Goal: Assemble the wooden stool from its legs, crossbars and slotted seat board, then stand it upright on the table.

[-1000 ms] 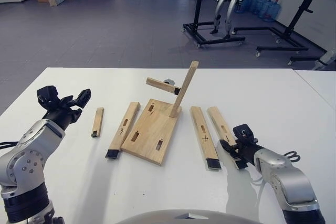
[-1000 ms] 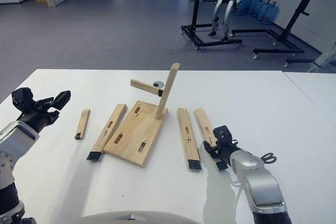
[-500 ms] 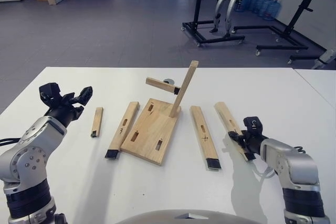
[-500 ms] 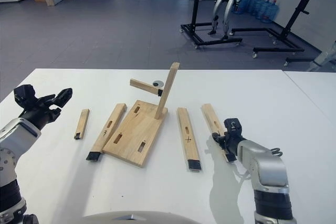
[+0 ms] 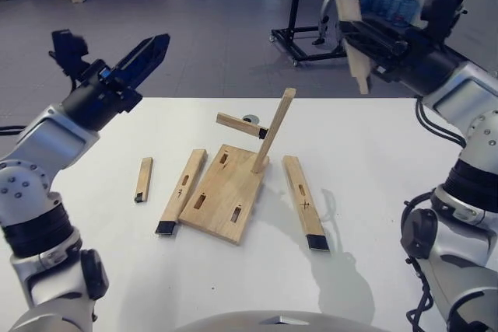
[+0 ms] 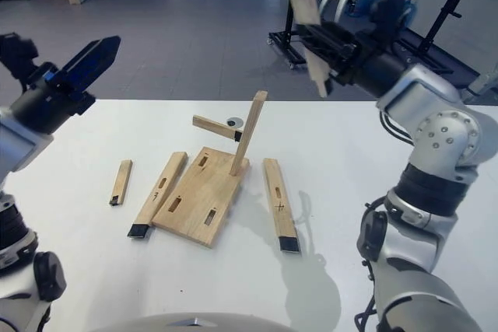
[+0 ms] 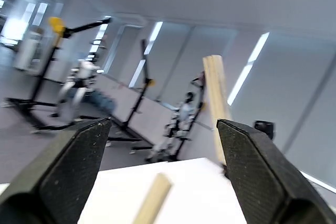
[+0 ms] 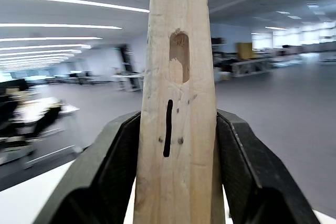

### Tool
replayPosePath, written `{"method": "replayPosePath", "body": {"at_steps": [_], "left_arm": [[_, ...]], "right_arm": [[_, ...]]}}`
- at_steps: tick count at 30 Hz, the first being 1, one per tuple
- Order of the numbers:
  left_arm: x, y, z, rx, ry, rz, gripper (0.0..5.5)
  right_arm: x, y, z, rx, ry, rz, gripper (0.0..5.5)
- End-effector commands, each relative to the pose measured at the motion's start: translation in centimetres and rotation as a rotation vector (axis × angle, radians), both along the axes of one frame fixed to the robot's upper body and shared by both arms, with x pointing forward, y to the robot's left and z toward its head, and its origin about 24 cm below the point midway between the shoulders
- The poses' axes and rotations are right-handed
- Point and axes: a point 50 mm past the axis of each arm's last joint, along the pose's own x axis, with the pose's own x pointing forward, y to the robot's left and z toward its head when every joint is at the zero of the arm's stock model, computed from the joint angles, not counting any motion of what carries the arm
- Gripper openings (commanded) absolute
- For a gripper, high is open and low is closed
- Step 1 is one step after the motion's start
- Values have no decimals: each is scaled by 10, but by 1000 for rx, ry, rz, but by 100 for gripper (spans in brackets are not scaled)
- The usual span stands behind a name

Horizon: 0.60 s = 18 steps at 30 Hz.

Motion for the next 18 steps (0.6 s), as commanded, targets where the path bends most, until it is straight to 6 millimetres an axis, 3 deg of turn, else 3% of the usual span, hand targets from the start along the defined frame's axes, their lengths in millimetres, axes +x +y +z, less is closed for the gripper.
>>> {"method": "replayPosePath", "body": {"at_steps": [1,5,9,18], "left_arm": [[7,-40,8,-32,-19,-186,368],[6,-60,7,-94,15,-288,368],[4,-57,8,-178,68,-347,368],[8,-57,-6,-138,175,-341,368]], "right_arm": [[-11,41,-8,-7,33,241,207],[-11,62,-36,1,125,330,207],[-7,62,-55,1,183,374,207],[-2,60,-46,124,152,453,206]]}}
